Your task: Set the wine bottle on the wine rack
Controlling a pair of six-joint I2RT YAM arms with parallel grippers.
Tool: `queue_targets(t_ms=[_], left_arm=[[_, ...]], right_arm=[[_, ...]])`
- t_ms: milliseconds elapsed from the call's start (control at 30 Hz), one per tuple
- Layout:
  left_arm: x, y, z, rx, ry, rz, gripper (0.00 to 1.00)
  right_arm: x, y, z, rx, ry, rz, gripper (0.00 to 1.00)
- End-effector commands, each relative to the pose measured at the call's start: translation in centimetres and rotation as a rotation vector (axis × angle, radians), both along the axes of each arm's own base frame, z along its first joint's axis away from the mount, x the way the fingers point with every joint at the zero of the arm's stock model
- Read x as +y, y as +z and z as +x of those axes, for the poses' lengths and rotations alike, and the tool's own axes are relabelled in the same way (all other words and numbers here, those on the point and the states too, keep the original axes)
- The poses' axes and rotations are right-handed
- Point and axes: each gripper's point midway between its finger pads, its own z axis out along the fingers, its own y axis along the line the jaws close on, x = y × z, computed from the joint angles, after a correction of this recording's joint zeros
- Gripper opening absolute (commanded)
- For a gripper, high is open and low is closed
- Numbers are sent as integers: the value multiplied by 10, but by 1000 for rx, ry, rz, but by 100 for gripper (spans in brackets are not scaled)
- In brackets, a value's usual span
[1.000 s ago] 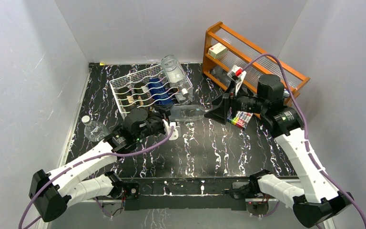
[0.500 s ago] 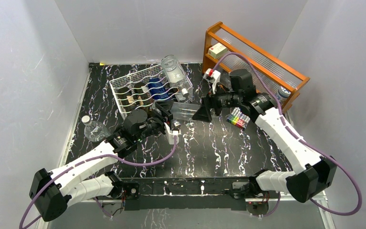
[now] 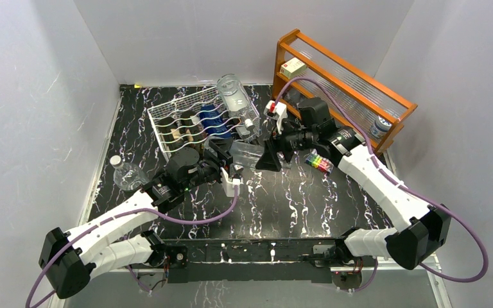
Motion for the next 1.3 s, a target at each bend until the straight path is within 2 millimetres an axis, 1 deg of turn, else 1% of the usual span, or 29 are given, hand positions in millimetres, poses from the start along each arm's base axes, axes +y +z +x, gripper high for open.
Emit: queue_targets(t_ms=[0, 100, 167, 300, 400, 500, 633, 700, 767, 800, 833, 867, 900, 933, 967, 1067, 1100, 1200, 1267], left_arm=[[-11, 55, -12, -120, -77, -133, 0], [-13, 56, -13, -122, -84, -135, 0], [-13, 56, -13, -119, -86, -133, 0], [-13, 58, -14, -116, -88, -131, 0], [-12, 57, -13, -110, -85, -126, 0], [-11, 53, -12, -101, -75, -116, 0], [-10, 50, -11, -91, -66, -105, 0], [-9, 47, -10, -78, -59, -103, 0], [-9, 46, -10, -67, -52, -108, 0], [-8, 46, -10, -61, -46, -112, 1], [-7, 46, -9, -56, -40, -118, 8], [-7, 45, -9, -51, -35, -120, 23], [-6, 43, -10, -44, -32, -119, 35], [-5, 42, -10, -37, -28, -122, 51], [-4, 40, -10, -28, -24, -129, 64], [-1, 35, -11, 7, -5, -145, 96], [0, 32, -11, 26, 5, -146, 98], [5, 25, -13, 78, 30, -151, 98], [8, 26, -15, 107, 45, -181, 98]], right_arm=[[16, 17, -13, -28, 94, 51, 88], [20, 14, -9, -19, 85, 41, 89], [22, 13, -8, -9, 93, 38, 88], [26, 9, -16, -2, 141, 26, 86], [27, 7, -17, -6, 140, 12, 83], [25, 9, -14, -21, 119, 9, 71], [22, 15, -13, -40, 92, 15, 49], [21, 18, -10, -51, 68, 17, 34], [19, 23, -8, -61, 38, 24, 17], [18, 25, -7, -68, 20, 26, 10], [17, 27, -4, -76, -2, 31, 4], [16, 29, -2, -84, -22, 32, 0], [14, 31, 0, -92, -42, 34, 0], [13, 34, 2, -102, -62, 37, 0], [11, 36, 3, -108, -81, 40, 0], [7, 42, 7, -128, -129, 58, 0], [6, 44, 9, -133, -147, 63, 0], [2, 47, 13, -145, -195, 71, 0], [-2, 47, 15, -147, -229, 70, 0]])
